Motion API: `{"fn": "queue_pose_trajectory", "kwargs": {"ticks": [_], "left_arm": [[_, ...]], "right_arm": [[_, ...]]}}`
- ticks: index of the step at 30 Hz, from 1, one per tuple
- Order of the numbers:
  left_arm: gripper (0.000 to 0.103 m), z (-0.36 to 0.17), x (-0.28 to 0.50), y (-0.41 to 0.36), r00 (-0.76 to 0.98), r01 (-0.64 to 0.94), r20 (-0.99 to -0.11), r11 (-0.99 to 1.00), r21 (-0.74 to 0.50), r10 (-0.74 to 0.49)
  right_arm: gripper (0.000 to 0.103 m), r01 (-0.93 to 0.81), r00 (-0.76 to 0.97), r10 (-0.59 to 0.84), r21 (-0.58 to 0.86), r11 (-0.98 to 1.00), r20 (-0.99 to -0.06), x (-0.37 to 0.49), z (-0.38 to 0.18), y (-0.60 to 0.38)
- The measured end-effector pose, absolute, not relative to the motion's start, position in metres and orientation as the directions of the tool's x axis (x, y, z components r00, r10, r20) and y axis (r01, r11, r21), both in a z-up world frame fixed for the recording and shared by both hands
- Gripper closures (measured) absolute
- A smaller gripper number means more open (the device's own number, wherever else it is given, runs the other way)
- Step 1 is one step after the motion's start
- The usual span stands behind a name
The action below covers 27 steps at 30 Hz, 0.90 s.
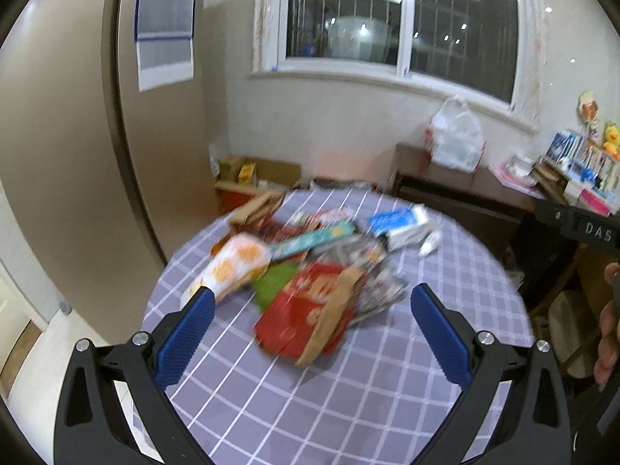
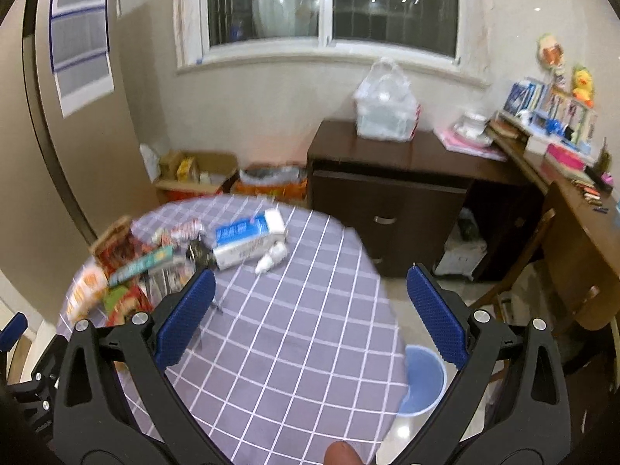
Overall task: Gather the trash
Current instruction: 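Grasp the red-brown paper bag with left tool while right tool grasps crumpled newspaper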
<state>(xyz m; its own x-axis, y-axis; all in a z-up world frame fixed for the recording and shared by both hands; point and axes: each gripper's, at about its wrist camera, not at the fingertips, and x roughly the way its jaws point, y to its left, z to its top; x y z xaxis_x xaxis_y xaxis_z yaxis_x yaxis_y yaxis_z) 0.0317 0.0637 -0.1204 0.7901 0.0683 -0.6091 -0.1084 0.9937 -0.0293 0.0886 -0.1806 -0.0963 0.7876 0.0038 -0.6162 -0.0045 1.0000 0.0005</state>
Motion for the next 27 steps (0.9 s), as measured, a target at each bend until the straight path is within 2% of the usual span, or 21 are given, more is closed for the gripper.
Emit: {"fn": "queue_pose_trajectory", "kwargs": {"ticks": [4, 11, 14, 15, 16, 18, 23, 24, 26, 27], "left_arm": [[0.004, -0.142, 0.045, 0.068, 0.764, -0.101, -0.640, 0.995, 0.002, 0.079], [0.004, -0.180, 0.087, 0.052, 0.711, -0.052, -0.692, 0.992, 0.119, 0.120], [0.004, -0.197, 0.100, 0.051, 0.683, -0.038, -0.718, 0.988, 0.151, 0.136], [0.009, -0.201, 0.104, 0.052, 0.675, -0.035, -0.726, 0.989, 0.146, 0.131], [0.025, -0.204, 0.106, 0.054, 0.667, -0.029, -0.735, 0.990, 0.137, 0.121], [0.047, -0.208, 0.109, 0.058, 0.640, -0.012, -0.763, 0.995, 0.102, 0.086], [0.052, -0.206, 0.103, 0.062, 0.656, -0.010, -0.751, 0.997, 0.081, 0.068], [0.054, -0.205, 0.101, 0.062, 0.659, -0.010, -0.750, 0.997, 0.074, 0.063], [0.056, -0.203, 0.099, 0.063, 0.660, -0.014, -0.749, 0.998, 0.067, 0.060], [0.057, -0.201, 0.097, 0.065, 0.662, -0.018, -0.748, 0.998, 0.062, 0.058]], "right_arm": [[0.006, -0.027, 0.738, 0.012, -0.011, 1.000, -0.675, 0.104, -0.125, -0.171], [0.006, -0.053, 0.689, 0.034, -0.004, 0.999, -0.724, 0.125, -0.153, -0.165], [0.006, -0.103, 0.649, 0.103, 0.047, 0.994, -0.754, 0.141, -0.171, -0.156], [0.006, -0.123, 0.625, 0.128, 0.065, 0.990, -0.770, 0.147, -0.178, -0.152], [0.006, -0.140, 0.606, 0.152, 0.083, 0.987, -0.781, 0.151, -0.184, -0.147], [0.006, -0.194, 0.561, 0.228, 0.142, 0.971, -0.796, 0.160, -0.197, -0.134], [0.006, -0.306, 0.495, 0.341, 0.207, 0.929, -0.799, 0.175, -0.216, -0.092], [0.010, -0.319, 0.479, 0.361, 0.225, 0.921, -0.800, 0.178, -0.220, -0.085], [0.028, -0.330, 0.444, 0.384, 0.251, 0.910, -0.810, 0.184, -0.228, -0.076], [0.046, -0.333, 0.421, 0.398, 0.269, 0.904, -0.815, 0.187, -0.232, -0.071]]}}
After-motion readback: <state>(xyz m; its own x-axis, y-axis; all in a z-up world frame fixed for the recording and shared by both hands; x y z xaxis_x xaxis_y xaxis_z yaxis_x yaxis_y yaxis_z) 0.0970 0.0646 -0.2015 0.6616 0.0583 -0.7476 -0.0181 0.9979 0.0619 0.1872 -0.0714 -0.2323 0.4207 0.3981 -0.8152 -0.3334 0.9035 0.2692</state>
